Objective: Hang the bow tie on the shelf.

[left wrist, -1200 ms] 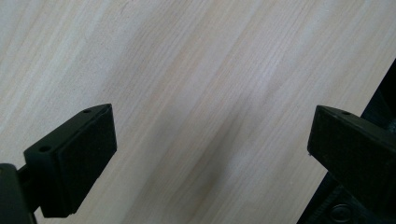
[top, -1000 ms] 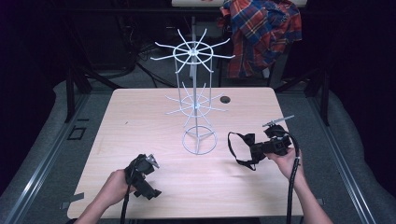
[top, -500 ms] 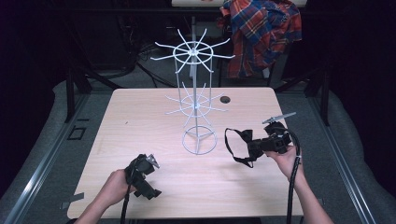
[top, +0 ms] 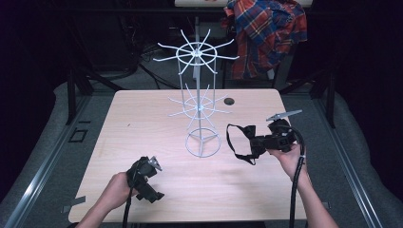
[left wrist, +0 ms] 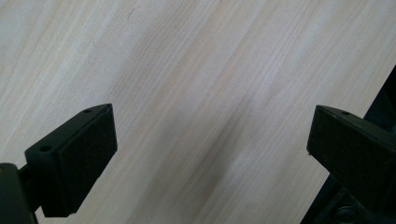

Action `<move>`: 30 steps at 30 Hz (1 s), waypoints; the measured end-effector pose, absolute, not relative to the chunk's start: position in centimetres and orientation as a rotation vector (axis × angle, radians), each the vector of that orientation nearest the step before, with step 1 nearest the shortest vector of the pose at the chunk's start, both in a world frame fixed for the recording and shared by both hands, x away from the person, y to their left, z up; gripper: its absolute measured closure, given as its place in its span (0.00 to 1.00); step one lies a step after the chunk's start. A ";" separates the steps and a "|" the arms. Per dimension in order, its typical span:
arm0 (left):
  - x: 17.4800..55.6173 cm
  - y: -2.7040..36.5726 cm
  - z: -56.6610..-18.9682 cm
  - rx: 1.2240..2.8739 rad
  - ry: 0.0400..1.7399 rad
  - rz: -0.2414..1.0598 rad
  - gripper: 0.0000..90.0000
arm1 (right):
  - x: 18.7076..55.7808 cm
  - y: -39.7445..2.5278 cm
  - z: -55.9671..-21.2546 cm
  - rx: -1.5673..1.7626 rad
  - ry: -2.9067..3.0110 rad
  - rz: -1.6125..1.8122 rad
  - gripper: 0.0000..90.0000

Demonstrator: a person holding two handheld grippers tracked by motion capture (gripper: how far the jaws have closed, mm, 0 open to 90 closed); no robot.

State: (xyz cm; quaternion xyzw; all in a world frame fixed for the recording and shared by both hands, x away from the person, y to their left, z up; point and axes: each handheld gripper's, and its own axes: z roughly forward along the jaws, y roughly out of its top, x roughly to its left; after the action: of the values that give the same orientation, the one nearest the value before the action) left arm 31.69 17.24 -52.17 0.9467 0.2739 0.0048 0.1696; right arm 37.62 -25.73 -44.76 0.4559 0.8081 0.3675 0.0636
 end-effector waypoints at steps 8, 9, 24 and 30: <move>31.7 17.5 -52.1 2.678 0.783 0.013 0.02 | 37.6 -25.3 -44.1 1.380 2.412 1.141 0.83; 31.7 17.5 -52.1 2.678 0.783 0.013 0.02 | 37.6 -25.3 -44.1 1.380 2.412 1.141 0.83; 31.8 17.4 -52.1 2.682 0.774 0.007 0.02 | 37.4 -25.7 -42.5 1.375 2.360 1.220 0.82; 31.8 17.2 -52.2 2.687 0.775 -0.001 0.02 | 37.3 -25.8 -41.8 1.366 2.334 1.234 0.82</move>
State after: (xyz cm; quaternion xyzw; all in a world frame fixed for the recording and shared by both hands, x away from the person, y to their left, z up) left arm 31.81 17.24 -52.22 0.9466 0.2729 -0.0003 0.1718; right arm 37.34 -25.84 -41.81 0.4580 0.7823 0.4136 0.0844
